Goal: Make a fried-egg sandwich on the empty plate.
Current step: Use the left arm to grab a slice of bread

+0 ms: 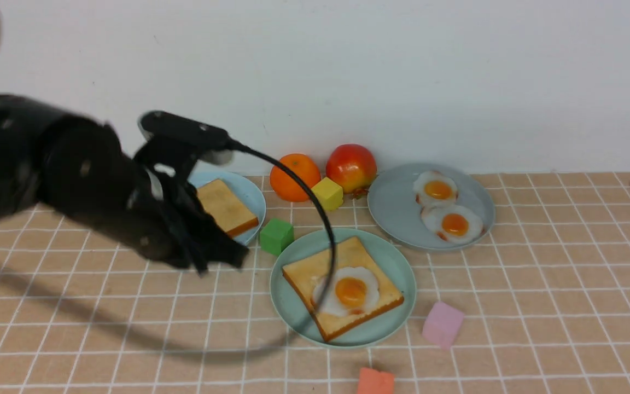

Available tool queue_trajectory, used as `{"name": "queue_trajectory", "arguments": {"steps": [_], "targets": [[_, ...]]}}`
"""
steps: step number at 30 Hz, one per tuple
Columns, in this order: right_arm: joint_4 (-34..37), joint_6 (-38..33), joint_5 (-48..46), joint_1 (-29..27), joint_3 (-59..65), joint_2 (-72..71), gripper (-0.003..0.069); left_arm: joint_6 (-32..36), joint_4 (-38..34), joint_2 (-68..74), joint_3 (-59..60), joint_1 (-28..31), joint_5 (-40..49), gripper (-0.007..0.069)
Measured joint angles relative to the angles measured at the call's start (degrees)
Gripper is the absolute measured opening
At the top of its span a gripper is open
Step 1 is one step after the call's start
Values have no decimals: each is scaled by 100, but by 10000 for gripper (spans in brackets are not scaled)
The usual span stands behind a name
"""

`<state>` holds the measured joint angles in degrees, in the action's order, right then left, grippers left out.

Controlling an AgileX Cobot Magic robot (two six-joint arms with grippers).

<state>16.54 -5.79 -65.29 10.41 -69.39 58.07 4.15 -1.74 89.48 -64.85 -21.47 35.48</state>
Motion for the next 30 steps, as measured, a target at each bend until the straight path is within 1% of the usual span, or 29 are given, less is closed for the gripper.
{"name": "queue_trajectory", "arguments": {"steps": [2, 3, 4, 7, 8, 9, 10, 12, 13, 14, 15, 17, 18, 22, 30], "targets": [[-2, -6, 65, 0, 287, -384, -2, 306, -38, 502, -399, 284, -58, -13], [-2, -6, 65, 0, 312, -419, -2, 376, -44, 552, -441, 334, -69, -13], [-2, -11, 144, 0, 515, -698, -2, 661, -44, 1000, -806, 484, -98, -9], [-53, -23, 240, 0, 709, -997, 0, 1126, -1, 1541, -1257, 595, -72, 31], [-79, -23, 271, 0, 797, -1108, 0, 1312, 124, 1844, -1439, 595, -52, 69], [-79, -23, 273, 0, 805, -1122, 0, 1347, 174, 1877, -1461, 595, -46, 83], [-106, -23, 278, 0, 852, -1195, 1, 1421, 375, 2085, -1592, 595, -31, 133], [-118, -25, 271, 0, 867, -1234, 1, 1435, 530, 2224, -1677, 595, -31, 180], [-123, -25, 264, 0, 867, -1264, 1, 1435, 726, 2363, -1737, 595, -60, 244], [-130, -25, 260, 0, 867, -1269, 1, 1435, 819, 2426, -1752, 595, -91, 281], [-130, -25, 260, 0, 867, -1269, 1, 1435, 836, 2437, -1758, 595, -107, 288], [-135, -25, 260, 0, 867, -1277, 2, 1435, 948, 2551, -1770, 595, -194, 353], [-135, -25, 260, 0, 867, -1277, 2, 1435, 981, 2600, -1776, 595, -254, 368], [-135, -25, 280, 0, 869, -1277, 3, 1435, 989, 2798, -1790, 595, -452, 387], [-90, -25, 280, 0, 869, -1277, 8, 1435, 1055, 3010, -1801, 595, -576, 383]]}}
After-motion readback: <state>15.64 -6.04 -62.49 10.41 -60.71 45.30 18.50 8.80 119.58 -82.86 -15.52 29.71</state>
